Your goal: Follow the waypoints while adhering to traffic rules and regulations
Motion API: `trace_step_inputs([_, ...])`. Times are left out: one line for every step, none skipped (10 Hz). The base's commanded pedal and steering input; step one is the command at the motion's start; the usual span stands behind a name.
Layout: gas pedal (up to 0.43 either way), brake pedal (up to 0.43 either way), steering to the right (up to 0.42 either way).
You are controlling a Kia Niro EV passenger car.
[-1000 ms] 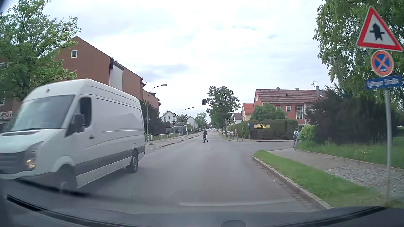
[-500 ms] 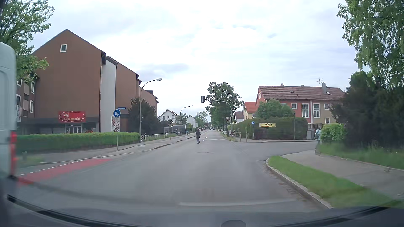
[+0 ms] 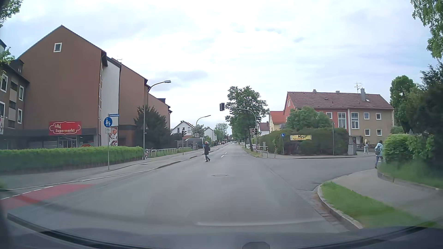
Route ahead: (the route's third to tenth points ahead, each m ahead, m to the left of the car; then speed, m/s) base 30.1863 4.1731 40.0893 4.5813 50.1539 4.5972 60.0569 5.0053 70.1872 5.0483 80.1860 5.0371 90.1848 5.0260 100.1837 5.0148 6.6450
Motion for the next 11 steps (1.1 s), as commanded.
trace_step_inputs([0.11,0.0,-0.002])
trace_step_inputs([0.098,0.0,-0.002])
trace_step_inputs([0.098,0.0,-0.002])
trace_step_inputs([0.098,0.0,-0.002])
trace_step_inputs([0.098,0.0,-0.001])
trace_step_inputs([0.098,0.0,-0.001])
trace_step_inputs([0.098,0.0,-0.001])
trace_step_inputs([0.098,0.0,0.0])
trace_step_inputs([0.11,0.0,0.0])
trace_step_inputs([0.11,0.0,0.0])
trace_step_inputs([0.118,0.0,0.0])
